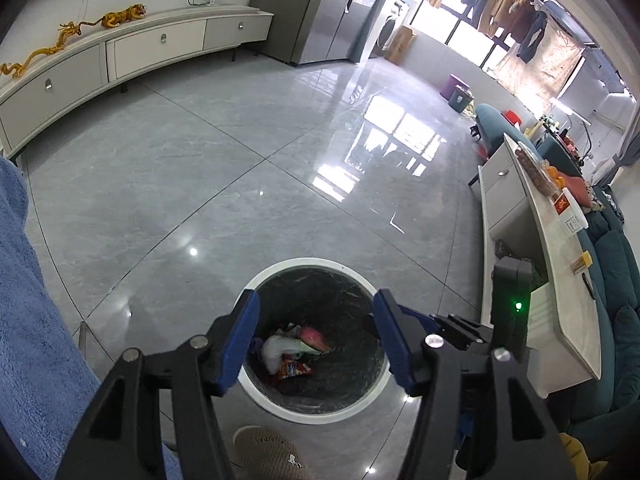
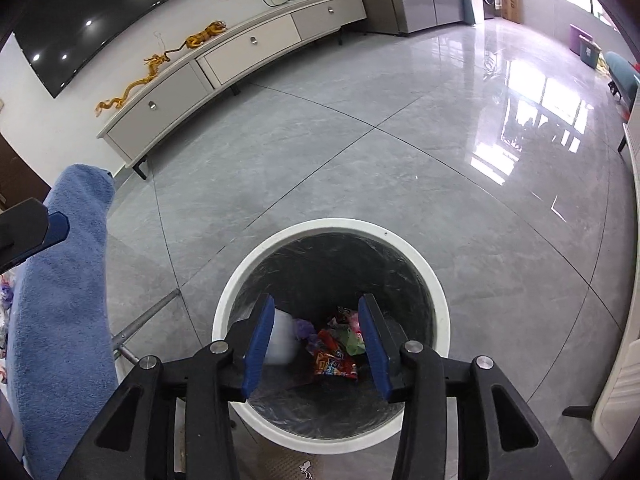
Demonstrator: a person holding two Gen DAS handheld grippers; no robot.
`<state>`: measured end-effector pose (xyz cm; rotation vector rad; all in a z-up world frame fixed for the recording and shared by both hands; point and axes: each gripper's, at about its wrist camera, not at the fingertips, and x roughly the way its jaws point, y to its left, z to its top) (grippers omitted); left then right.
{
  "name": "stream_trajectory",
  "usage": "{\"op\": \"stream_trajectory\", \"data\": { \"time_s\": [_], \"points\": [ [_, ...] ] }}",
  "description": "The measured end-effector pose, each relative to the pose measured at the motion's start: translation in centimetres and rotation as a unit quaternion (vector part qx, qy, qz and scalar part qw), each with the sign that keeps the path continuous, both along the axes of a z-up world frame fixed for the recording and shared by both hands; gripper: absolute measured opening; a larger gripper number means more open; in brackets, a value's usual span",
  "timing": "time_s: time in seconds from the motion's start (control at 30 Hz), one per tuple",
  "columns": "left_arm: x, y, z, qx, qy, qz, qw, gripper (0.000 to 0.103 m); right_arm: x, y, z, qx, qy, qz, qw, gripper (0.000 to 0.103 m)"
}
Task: Collect trash
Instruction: 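Carry both items over the black bin and open both grippers, then move both open grippers back to the trash pile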
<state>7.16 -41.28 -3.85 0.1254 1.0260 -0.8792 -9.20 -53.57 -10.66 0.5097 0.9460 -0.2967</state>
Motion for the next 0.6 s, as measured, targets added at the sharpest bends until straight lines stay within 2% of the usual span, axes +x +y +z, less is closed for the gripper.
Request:
{"op": "stream_trajectory", "data": {
  "time_s": [0.27, 0.4, 0.6],
  "points": [
    [-1.4, 3.1, 2.9, -0.016, -0.051, 0.031, 0.9981, 0.057, -1.6, 0.2, 2.8, -0.007, -0.029, -0.014, 0.999, 0.041],
    [-2.5, 6.1, 5.2, -0.019, -0.079, 0.046, 0.9956, 0.057, -2.4, 1.4, 5.2, -0.022, -0.048, -0.009, 0.999, 0.041],
    [-3.9, 12.7, 9.1, -0.015, -0.124, 0.085, 0.9886, 0.057, -3.1, 4.6, 9.9, -0.043, -0.089, 0.016, 0.995, 0.041]
  ]
}}
